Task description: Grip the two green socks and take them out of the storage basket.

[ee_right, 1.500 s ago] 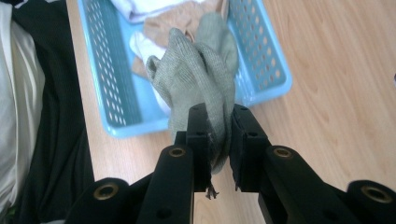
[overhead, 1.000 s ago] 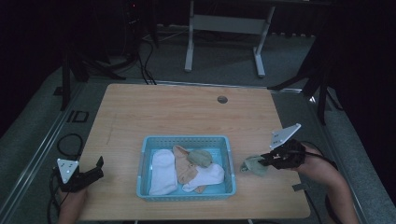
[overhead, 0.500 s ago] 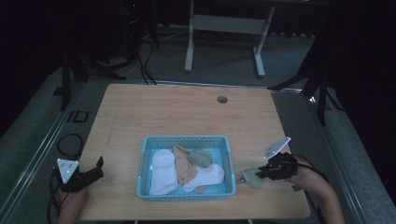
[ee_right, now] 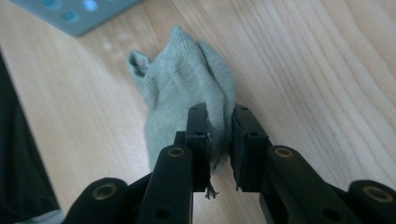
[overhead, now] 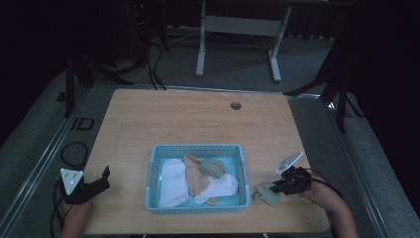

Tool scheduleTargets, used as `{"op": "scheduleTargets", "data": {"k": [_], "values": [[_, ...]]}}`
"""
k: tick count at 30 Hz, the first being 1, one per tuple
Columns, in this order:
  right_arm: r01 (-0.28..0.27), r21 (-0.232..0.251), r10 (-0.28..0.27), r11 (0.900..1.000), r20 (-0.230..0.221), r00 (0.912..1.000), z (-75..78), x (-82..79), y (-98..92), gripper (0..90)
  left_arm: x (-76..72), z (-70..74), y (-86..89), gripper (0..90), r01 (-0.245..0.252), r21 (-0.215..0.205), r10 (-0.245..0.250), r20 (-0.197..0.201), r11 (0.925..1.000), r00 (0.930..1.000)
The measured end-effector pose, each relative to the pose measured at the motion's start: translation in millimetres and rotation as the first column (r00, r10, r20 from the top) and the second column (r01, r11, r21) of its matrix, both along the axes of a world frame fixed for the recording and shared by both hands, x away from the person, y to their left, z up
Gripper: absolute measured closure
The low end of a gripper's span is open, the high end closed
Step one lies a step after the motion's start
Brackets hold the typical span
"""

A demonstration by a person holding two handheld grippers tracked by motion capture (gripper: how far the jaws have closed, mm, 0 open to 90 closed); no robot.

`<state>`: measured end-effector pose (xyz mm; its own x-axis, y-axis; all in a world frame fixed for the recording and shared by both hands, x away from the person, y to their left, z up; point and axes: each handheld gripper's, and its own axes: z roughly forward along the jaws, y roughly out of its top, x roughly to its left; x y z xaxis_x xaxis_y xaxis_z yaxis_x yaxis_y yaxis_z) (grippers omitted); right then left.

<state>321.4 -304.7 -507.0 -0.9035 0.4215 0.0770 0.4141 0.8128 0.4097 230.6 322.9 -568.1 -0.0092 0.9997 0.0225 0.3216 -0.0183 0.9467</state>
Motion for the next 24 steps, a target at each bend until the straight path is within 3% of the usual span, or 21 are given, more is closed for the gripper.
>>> {"op": "scheduleTargets", "data": {"k": [5,9,16,24], "values": [[0.004,-0.037,-0.004,0.999,-0.005,1.0000,-5.9,4.7,4.2,76.0,-0.1,0.0,0.1,0.3,0.003,-0.001,-0.003,0.000,1.0000,1.0000],[0.017,-0.024,-0.017,1.000,0.008,0.9998,0.7,7.7,4.3,64.5,0.0,0.0,0.0,0.4,0.002,-0.002,-0.002,0.000,1.0000,1.0000],[0.029,0.009,-0.030,1.000,0.082,0.9962,32.9,8.7,7.2,56.4,0.1,0.0,-0.1,0.4,0.002,-0.001,-0.002,0.000,1.0000,1.0000],[0.020,0.023,-0.023,1.000,0.130,0.9913,61.7,9.6,20.2,55.8,-0.1,0.0,0.0,0.4,0.000,-0.001,0.000,0.000,1.0000,1.0000]]}}
